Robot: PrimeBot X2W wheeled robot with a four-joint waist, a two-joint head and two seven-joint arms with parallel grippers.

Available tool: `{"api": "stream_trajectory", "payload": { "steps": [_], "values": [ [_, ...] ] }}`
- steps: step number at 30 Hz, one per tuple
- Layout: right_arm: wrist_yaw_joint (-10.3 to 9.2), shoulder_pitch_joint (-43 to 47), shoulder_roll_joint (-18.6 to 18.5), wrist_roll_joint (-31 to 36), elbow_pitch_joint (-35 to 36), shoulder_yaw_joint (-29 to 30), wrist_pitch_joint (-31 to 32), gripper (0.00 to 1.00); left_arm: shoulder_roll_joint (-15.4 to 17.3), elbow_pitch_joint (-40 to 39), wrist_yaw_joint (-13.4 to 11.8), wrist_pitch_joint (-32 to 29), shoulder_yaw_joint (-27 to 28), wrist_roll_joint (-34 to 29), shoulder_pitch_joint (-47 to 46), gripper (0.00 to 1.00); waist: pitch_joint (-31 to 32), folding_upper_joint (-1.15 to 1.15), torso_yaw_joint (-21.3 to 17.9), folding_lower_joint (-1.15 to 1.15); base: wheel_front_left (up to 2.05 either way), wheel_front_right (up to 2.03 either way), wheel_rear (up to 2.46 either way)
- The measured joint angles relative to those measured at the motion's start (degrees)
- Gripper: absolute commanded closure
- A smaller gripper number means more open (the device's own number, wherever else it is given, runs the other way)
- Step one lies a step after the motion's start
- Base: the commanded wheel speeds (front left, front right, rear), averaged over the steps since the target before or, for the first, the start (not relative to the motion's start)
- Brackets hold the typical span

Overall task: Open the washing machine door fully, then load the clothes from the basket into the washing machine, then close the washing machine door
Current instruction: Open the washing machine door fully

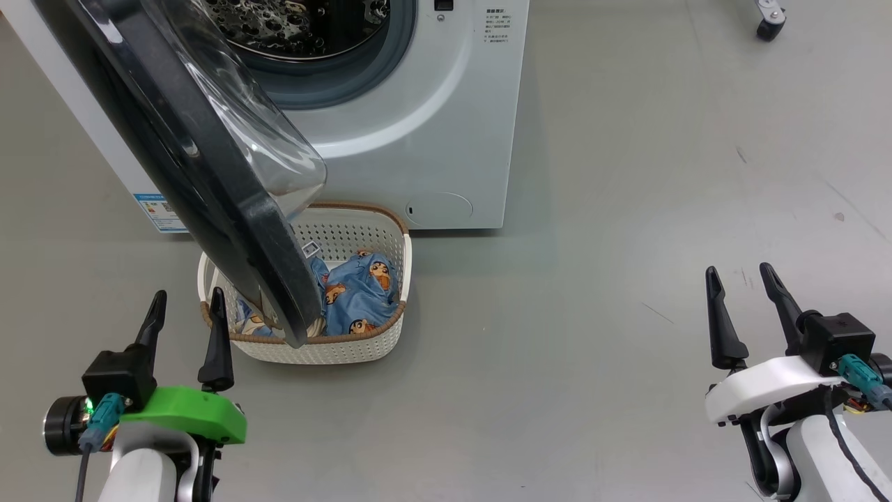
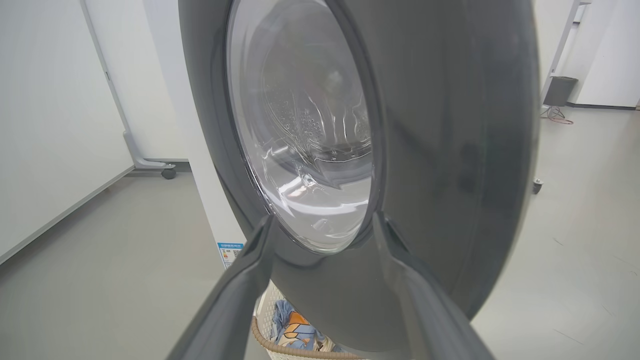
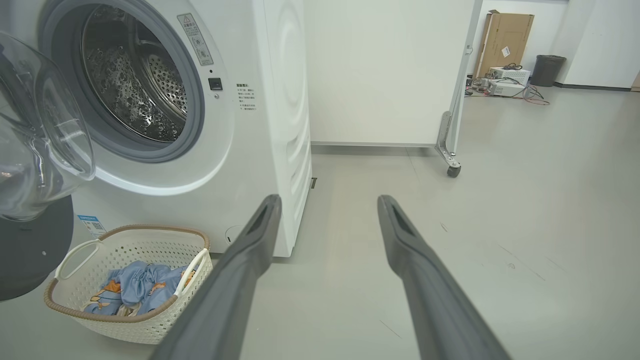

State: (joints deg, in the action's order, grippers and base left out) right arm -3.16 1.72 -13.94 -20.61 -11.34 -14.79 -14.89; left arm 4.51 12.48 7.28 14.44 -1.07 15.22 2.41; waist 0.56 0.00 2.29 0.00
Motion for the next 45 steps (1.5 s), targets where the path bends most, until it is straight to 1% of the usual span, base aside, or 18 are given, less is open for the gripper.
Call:
{"api": "stream_trajectory", "payload": {
  "steps": [10,13,19,20,21,22,29,32,34,36,41,45],
  "values": [
    [0.12,0.3,0.7,0.5,0.0,1.2,0.0,0.0,-0.1,0.1,0.0,0.0,-0.1,0.0,0.0,0.0,-0.1,0.0,0.1,0.0,0.0,0.0,0.0],
    [0.55,0.7,1.3,0.5,-0.1,1.6,0.0,0.0,-0.1,0.2,0.0,0.0,-0.1,-0.1,0.0,0.0,-0.1,0.0,0.1,0.0,0.0,0.0,0.0],
    [0.77,1.3,1.6,0.5,-0.4,2.0,0.0,0.0,-0.1,0.2,0.0,0.0,-0.3,-0.1,0.0,0.0,-0.1,0.0,0.3,0.0,0.0,0.0,0.0],
    [0.78,1.3,1.6,0.5,-0.5,2.1,0.0,0.0,-0.1,0.2,0.0,0.0,-0.5,-0.1,0.0,0.48,-0.1,0.0,0.4,0.0,0.0,0.0,0.0],
    [0.97,1.3,1.6,0.5,-0.5,2.2,0.0,0.0,-0.2,0.3,0.0,0.0,-0.6,-0.1,0.0,0.71,-0.1,0.0,0.4,0.0,0.0,0.0,0.0],
    [1.09,1.3,1.7,0.5,-0.5,2.4,0.0,0.0,-0.2,0.3,0.0,0.0,-0.7,-0.1,0.0,1.0,-0.1,0.0,0.4,0.0,0.0,0.0,0.0],
    [1.57,1.3,2.2,1.1,-0.6,3.2,0.0,0.0,-0.3,0.2,0.0,0.0,-0.7,-0.1,0.0,1.0,-0.2,0.0,0.6,0.0,0.0,0.0,0.0],
    [1.59,1.3,2.5,1.2,-0.6,3.5,0.0,0.0,-0.5,-1.0,0.0,0.0,0.3,-0.1,-0.1,1.0,-0.2,0.0,0.7,0.0,0.0,0.0,0.0],
    [1.6,1.3,2.7,1.4,-0.7,3.8,0.0,0.0,-0.7,-3.2,0.0,0.0,1.8,-0.1,-0.3,1.0,-0.2,0.0,0.8,0.0,0.0,0.0,0.0],
    [2.1,1.3,2.8,1.5,-0.8,3.9,0.0,0.0,-0.8,-6.0,0.0,0.0,3.1,-0.1,-1.1,1.0,-0.3,0.0,0.9,0.0,0.0,0.0,0.0],
    [2.13,1.3,3.2,1.6,-1.0,4.5,0.0,0.0,-1.4,-13.7,0.0,0.0,3.7,-2.2,-4.4,1.0,-0.3,0.0,1.1,0.0,0.0,0.0,0.0],
    [2.54,1.3,3.3,2.1,-1.2,4.7,0.0,0.0,-1.5,-20.5,0.0,0.1,4.2,-3.6,-7.6,1.0,-0.4,0.0,1.2,0.0,0.0,0.0,0.0]
  ]
}}
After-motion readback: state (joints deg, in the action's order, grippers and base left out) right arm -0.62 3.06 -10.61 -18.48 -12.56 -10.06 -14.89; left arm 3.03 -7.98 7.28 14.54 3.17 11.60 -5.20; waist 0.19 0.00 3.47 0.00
